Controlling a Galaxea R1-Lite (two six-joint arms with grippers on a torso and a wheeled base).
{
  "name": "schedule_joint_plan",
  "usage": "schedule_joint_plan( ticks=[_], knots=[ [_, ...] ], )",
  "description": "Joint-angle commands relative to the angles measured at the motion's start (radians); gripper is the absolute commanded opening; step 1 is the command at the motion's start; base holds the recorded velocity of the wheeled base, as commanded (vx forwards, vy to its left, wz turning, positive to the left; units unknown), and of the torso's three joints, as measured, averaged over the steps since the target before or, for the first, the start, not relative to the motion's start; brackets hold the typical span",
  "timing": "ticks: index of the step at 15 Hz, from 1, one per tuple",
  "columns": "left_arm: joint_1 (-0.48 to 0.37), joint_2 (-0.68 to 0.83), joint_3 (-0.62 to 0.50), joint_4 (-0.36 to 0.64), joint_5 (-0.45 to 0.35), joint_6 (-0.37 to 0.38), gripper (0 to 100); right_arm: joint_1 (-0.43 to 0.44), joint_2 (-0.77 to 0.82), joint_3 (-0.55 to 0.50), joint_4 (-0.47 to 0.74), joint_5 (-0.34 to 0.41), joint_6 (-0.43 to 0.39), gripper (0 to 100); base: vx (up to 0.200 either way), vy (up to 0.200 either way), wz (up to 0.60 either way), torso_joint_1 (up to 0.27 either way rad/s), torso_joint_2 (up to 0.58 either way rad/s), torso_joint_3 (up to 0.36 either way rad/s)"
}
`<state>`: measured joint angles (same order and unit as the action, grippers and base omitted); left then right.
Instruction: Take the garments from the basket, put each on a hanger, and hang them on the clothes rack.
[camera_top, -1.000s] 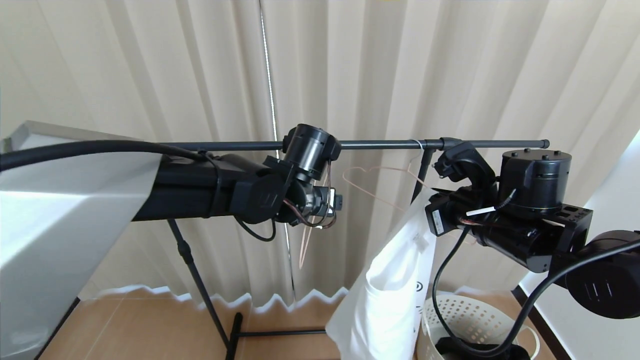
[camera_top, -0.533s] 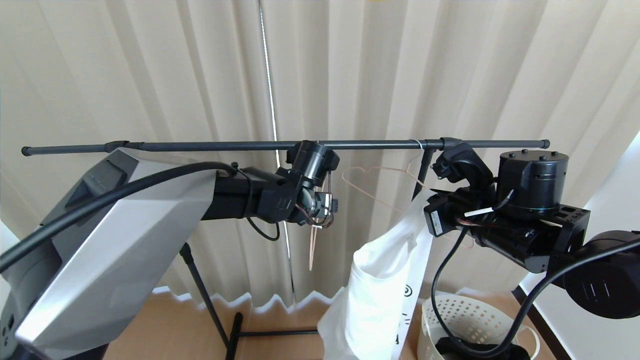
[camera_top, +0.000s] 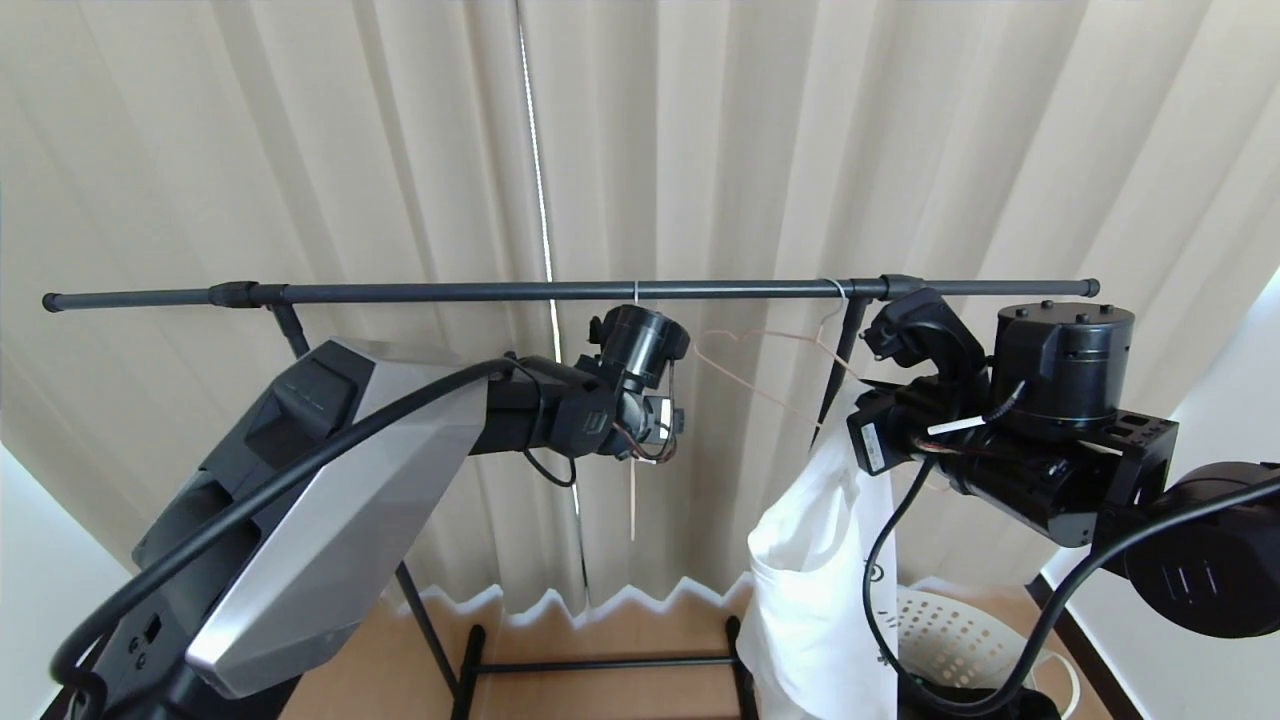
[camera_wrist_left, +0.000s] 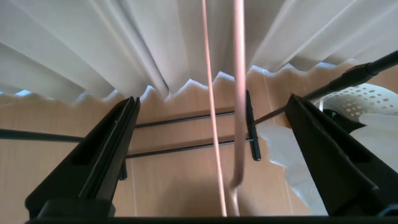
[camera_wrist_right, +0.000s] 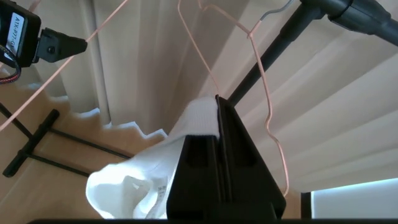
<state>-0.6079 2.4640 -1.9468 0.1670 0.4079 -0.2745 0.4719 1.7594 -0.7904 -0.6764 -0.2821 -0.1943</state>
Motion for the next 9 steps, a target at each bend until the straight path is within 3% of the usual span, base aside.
schedule_joint_plan(
  ticks=[1, 6, 7, 9],
  knots=[
    [0.005, 0.035, -0.021, 0.000, 0.000, 0.000, 100, 0.001, 0.000, -0.001, -0.002, 0.000, -0.001, 0, 0.000, 0.000, 0.00, 0.000, 0.00, 0.000],
    [0.007, 0.033, -0.018, 0.002, 0.002, -0.003, 100, 0.001, 0.000, 0.000, 0.000, 0.000, -0.001, 0, 0.000, 0.000, 0.00, 0.000, 0.00, 0.000],
    [0.007, 0.030, -0.017, 0.002, 0.003, -0.003, 0, 0.002, 0.000, 0.000, 0.000, 0.000, -0.001, 0, 0.000, 0.000, 0.00, 0.000, 0.00, 0.000],
    [0.007, 0.027, -0.014, 0.002, 0.005, -0.005, 0, 0.002, 0.000, 0.002, 0.000, -0.002, -0.001, 0, 0.000, 0.000, 0.00, 0.000, 0.00, 0.000]
  ],
)
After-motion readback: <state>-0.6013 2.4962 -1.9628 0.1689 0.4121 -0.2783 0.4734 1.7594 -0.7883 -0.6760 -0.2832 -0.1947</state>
